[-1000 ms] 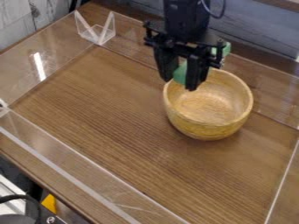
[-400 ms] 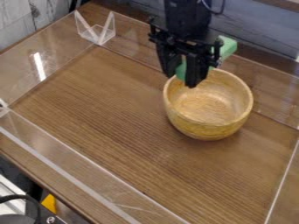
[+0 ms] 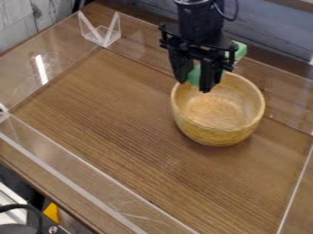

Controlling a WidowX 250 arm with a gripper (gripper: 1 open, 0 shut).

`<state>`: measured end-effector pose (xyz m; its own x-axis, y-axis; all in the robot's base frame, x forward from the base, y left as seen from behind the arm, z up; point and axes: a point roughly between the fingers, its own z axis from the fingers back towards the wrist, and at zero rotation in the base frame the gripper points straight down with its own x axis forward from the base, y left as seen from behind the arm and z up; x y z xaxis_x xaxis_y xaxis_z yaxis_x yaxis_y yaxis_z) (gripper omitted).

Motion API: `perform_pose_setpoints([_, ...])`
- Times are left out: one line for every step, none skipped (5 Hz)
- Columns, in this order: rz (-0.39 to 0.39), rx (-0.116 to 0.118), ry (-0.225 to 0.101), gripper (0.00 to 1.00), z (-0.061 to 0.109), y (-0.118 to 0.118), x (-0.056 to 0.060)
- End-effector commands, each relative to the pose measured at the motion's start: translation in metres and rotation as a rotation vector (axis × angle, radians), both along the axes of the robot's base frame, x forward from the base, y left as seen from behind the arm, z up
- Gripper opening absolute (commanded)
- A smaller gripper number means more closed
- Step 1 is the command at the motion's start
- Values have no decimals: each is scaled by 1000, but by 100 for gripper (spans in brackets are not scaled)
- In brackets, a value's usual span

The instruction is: Put the green block in the brown bowl

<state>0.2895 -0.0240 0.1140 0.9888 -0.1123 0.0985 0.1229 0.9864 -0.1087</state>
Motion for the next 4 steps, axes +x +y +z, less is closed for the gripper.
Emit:
perform_pose_setpoints([-45, 4, -63, 0, 6, -3, 18])
perform_pose_setpoints([-89, 7, -71, 0, 0, -7, 25])
perform_pose_setpoints([-122, 7, -75, 0, -5, -10, 31])
perform_pose_setpoints([-166, 8, -82, 0, -1, -9, 32])
